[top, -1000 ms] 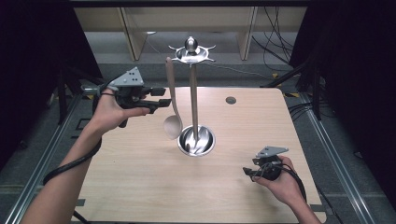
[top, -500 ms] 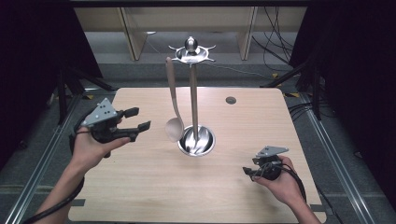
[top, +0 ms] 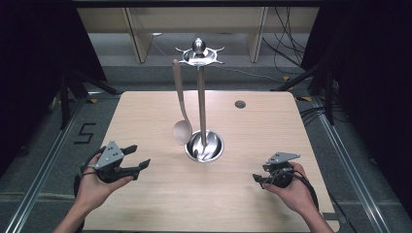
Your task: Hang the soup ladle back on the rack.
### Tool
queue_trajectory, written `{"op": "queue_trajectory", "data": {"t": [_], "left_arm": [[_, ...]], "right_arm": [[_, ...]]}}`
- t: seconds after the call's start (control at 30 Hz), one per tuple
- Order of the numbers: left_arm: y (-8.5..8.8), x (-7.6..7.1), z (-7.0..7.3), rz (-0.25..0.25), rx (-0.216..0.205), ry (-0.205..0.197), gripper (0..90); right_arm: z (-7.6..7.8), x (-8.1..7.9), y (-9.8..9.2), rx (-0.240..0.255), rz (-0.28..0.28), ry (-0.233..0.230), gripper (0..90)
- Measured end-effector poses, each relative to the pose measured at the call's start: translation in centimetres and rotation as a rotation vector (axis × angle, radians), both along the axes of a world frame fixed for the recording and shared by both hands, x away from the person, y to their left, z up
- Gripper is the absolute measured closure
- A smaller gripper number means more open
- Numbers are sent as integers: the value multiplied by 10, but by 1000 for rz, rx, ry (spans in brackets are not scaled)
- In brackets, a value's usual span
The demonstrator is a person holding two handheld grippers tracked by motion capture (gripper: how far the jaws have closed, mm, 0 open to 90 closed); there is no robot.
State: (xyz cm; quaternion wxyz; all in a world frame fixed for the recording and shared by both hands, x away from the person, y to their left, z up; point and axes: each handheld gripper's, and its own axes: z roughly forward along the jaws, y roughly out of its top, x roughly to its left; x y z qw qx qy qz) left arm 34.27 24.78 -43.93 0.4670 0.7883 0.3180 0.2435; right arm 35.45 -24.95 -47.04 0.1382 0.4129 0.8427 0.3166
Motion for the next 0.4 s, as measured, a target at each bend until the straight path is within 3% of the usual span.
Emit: {"op": "queue_trajectory", "data": {"t": [0.17,0.23,0.3,0.33,0.4], "left_arm": [[7,-5,-28,45,-48,74,327],[9,-5,-34,72,-61,119,328],[11,-3,-35,91,-67,129,327],[12,-1,-36,97,-79,132,326],[14,0,-35,106,-79,137,322]], "right_arm": [[1,-2,2,11,-10,23,447],[-1,0,2,6,1,-6,447],[0,-1,2,13,-7,10,447],[-1,0,1,4,7,-9,447],[0,1,0,-6,21,-6,447]]}}
